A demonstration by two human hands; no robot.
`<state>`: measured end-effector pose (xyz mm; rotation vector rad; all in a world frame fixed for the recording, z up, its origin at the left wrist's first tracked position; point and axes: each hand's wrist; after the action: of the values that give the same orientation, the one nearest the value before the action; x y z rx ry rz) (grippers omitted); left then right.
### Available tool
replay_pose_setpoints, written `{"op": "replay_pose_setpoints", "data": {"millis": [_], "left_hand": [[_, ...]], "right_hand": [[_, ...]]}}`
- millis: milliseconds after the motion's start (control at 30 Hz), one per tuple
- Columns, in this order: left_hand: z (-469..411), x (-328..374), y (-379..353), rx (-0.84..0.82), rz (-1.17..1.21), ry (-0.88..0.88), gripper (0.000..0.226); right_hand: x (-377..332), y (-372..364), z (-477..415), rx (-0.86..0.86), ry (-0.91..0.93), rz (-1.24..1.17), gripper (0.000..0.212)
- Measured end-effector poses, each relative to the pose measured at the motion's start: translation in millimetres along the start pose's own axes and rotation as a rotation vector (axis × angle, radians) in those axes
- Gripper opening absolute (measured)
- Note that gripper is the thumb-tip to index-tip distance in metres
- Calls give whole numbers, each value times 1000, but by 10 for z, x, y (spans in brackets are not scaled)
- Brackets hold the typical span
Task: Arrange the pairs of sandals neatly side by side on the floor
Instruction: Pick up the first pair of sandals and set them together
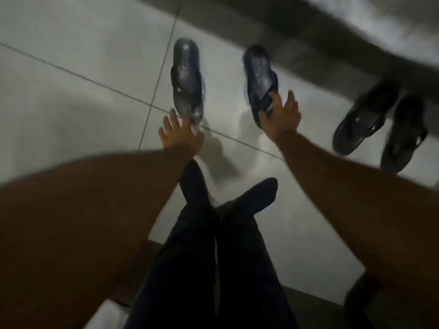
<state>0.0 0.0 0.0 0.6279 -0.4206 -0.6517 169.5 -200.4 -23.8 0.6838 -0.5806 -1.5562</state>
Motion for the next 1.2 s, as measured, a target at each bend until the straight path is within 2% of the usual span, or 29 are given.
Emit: {"op": "replay_pose_setpoints", "data": {"millis": [67, 167, 267, 333, 400, 533, 733, 867, 1200], "left_hand": [[-370, 31, -53, 84, 6, 34, 81], [-872, 47, -1, 99, 5, 19, 83], [-1162, -82, -9, 41, -8, -3, 79], [-1327, -178, 25, -35, 49, -43, 71], [-1376, -226, 25, -85, 37, -92, 64], [-1435, -284, 45, -23, 12, -132, 49], [-1437, -249, -33, 11, -90, -235, 52], [-1433, -237, -81, 50, -68, -320, 46], [-1412, -254, -88, 83, -39, -354, 50]], "right_hand": [[-53, -45, -379, -14, 24, 7, 76], [-127, -84, -822, -88, 10, 33, 68], [-88, -198, -909, -170, 103, 40, 44], [-148, -258, -903, -153, 88, 47, 39], [-233, -326, -816, -143, 60, 66, 39], [-365, -511, -597, -179, 64, -17, 38], [-530, -773, -510, -138, 49, -124, 36], [-624, -836, -500, -113, 74, -161, 35], [-714, -910, -610, -101, 92, -188, 32]]}}
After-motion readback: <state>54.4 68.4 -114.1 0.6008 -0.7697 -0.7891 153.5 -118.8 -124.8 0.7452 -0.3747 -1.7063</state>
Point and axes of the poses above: each hand's wrist, its own z-axis away from the middle knuckle, its own y-axis out of the back of the hand, x = y × z, and after that the axes turned 8 degrees about -y, right-handed
